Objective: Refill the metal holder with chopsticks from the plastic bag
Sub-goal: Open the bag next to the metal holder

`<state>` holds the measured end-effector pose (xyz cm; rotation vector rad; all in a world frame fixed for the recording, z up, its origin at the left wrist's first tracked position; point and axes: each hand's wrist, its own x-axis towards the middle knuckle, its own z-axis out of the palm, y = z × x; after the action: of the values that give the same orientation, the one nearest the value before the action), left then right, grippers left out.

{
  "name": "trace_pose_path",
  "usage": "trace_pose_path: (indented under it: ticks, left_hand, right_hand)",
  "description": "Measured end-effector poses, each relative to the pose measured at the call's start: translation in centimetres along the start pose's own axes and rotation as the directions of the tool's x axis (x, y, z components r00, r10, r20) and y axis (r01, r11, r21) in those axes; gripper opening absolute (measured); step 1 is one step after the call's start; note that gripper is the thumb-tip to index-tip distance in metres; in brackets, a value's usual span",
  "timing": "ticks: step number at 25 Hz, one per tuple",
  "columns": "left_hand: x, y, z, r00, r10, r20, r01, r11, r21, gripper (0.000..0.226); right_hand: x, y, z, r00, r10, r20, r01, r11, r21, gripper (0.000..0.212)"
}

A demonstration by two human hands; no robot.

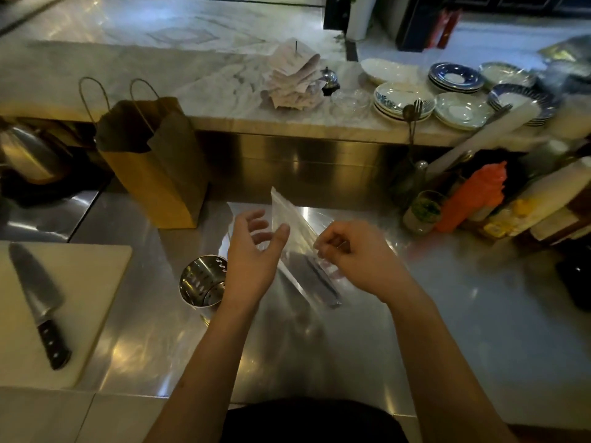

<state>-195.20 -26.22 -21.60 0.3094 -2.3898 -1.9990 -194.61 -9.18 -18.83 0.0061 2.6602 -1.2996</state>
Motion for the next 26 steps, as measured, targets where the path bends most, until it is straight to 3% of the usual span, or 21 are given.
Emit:
trace_pose_path:
  ticks: [3,5,16,20,26]
  left_hand:
    - [-0.4,0.0,0.0,0.988,-0.063,0.138,0.083,0.986,-0.142,0.019]
    - [-1.0,-0.3,0.0,0.984,-0.072,0.162,0.096,0.984,-0.148,0.017]
    - [-1.9,-1.2,-1.8,0.986,-0.141,0.085,0.153,0.976,-0.153,0.025]
    - [-1.9,-1.4,-1.8,0.987,-0.136,0.086,0.145,0.984,-0.102,0.020]
    - [-1.6,-1.6,-2.2,0.981,-0.165,0.105,0.180,0.970,-0.162,0.009]
  right_hand:
    - [-0.1,-0.1,0.7,1.000,0.005,0.001,-0.005,1.000,0.009,0.018]
    - [-0.2,-0.2,1.2,0.999,0.023,0.030,-0.024,0.999,0.042,0.019]
    - [0.2,-0.2,3.9,0.990,0.043,0.134,-0.063,0.987,0.148,0.014]
    - [0.2,-0.1,4.3,0.989,0.044,0.143,-0.065,0.987,0.148,0.014]
    - [0.4,-0.1,4.9,0.989,0.040,0.144,-0.061,0.987,0.150,0.008]
